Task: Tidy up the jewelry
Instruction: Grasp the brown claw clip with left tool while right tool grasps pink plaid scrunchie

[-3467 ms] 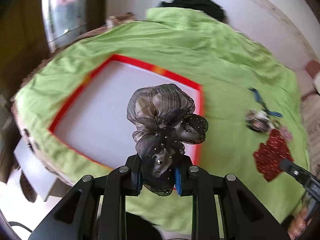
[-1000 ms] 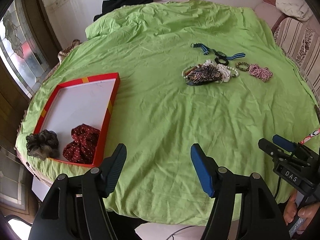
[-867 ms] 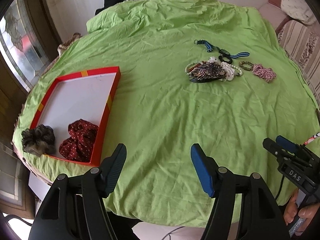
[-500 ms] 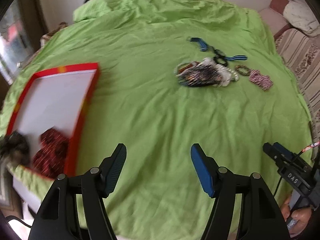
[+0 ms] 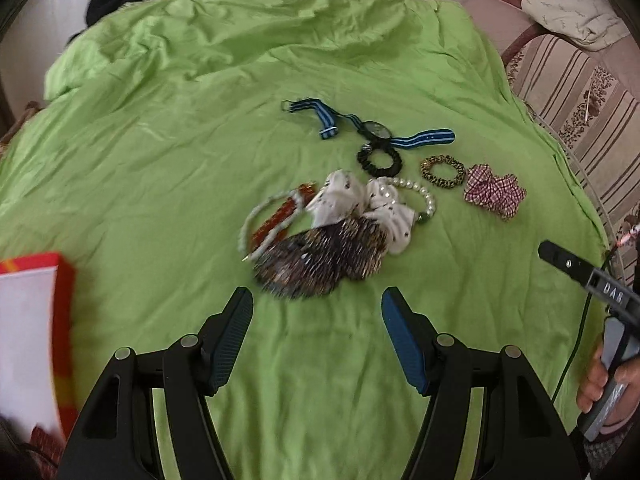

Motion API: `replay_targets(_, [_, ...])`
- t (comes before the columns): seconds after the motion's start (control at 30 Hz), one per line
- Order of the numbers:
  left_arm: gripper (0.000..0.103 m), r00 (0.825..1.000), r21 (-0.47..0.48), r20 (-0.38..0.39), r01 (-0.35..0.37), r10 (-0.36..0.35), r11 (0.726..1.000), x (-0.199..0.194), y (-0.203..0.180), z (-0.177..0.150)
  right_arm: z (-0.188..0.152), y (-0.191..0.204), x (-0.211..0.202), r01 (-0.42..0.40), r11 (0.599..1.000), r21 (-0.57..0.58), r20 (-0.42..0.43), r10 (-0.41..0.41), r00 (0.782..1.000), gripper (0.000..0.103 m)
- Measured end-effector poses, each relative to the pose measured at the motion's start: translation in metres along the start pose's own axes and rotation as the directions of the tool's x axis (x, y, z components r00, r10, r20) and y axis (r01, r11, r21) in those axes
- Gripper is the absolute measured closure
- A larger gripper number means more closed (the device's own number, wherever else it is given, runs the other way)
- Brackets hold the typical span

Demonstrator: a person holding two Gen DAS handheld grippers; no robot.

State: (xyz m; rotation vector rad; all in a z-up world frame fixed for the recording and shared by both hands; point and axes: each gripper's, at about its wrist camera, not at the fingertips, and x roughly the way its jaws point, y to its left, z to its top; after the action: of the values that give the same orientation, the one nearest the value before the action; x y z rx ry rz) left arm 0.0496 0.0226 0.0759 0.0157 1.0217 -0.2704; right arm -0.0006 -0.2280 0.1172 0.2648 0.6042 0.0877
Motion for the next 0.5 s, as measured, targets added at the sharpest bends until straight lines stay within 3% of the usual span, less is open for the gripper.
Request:
replay_targets(0.13, [0.037,0.999,0.035,-0.01,0.036,-0.035,0.999,0.02,-0.008,0.011,0.013,-0.005,0.01,-0.049,0.998,0.041,-0.005,0.05,0.999,0.032])
replay_targets(0.23, [0.04,0.998,0.04,-0.016,0.057,-0.056,0.998,0.029,-0.012,0.015,0.021,-0.006,0.018,-0.039,0.998,0.047,0.003,0.039,0.999,0.031])
replay_targets(0.27, [0.046,0.998,0.042,-0.011,0.062,-0.062,0.997,0.03,-0.013,0.016,0.023,-0.007,0.022,-0.032,0.998,0.049,0.005,0.032,0.999,0.031])
replay_targets(0.3, [0.066,0.998,0.044,-0.008,0.06,-0.059,0.997,0.03,-0.014,0.016,0.026,-0.008,0.026,-0.026,0.998,0.051,0.004,0.026,1.0,0.03])
replay_targets(0.33, [0.075,0.998,0.043,-0.012,0.056,-0.055,0.997,0.031,-0.014,0.017,0.03,-0.009,0.031,-0.023,0.998,0.056,0.002,0.023,1.0,0.03])
replay_targets(0.37, [0.075,0.997,0.03,-0.015,0.076,-0.075,0.997,0.03,-0.012,0.018,0.033,-0.009,0.037,-0.021,0.998,0.061,-0.002,0.021,1.0,0.03])
replay_targets(0.47, [0.095,0.991,-0.023,-0.014,0.13,-0.13,0.991,0.026,-0.004,0.02,0.043,-0.01,0.053,-0.009,0.997,0.071,-0.016,0.01,1.0,0.03])
replay_targets(0.5, [0.096,0.989,-0.035,-0.013,0.145,-0.146,0.989,0.024,-0.002,0.019,0.045,-0.01,0.057,-0.002,0.997,0.071,-0.018,0.003,1.0,0.03])
